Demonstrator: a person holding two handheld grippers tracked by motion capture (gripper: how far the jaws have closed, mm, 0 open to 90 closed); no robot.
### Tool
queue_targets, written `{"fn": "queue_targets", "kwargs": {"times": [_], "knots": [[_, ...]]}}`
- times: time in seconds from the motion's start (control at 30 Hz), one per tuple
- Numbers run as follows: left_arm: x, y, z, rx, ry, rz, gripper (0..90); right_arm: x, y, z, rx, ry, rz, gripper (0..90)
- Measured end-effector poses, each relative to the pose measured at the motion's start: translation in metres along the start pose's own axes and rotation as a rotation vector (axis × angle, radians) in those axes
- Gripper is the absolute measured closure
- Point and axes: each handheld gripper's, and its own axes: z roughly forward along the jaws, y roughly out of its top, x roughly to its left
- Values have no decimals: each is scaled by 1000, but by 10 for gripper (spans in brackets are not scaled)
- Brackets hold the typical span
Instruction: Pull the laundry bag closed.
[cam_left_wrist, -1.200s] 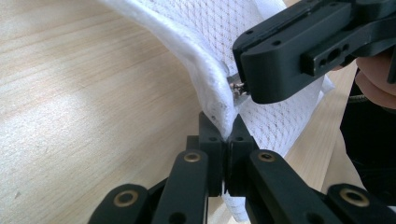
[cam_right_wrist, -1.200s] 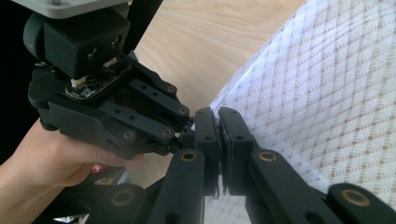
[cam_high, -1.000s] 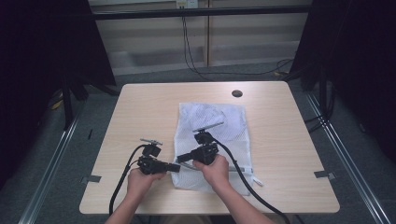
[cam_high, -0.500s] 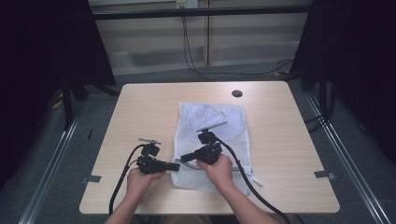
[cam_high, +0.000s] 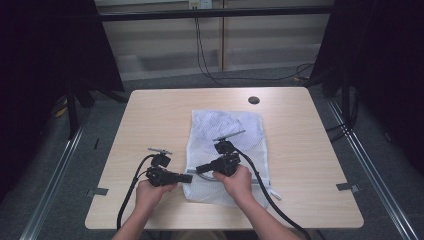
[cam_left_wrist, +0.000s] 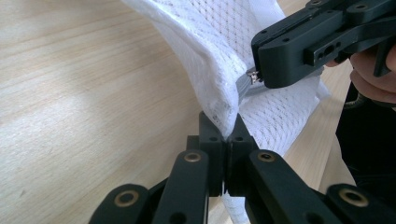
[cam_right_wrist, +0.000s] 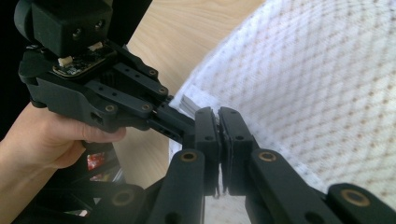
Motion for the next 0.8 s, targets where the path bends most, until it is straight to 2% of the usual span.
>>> {"fn": "queue_targets", "kwargs": {"times": [0.63,0.7,0.8], "knots": [[-2,0,0,-4,-13,-16,890,-3,-1,-4,4,13,0,869],[-1,0,-2,-1,-8,-7,890,-3,-1,-5,3,3,-9,869],[-1,-1,-3,-14,-19,-28,890,-5,-2,-7,1,5,-2,869]]}}
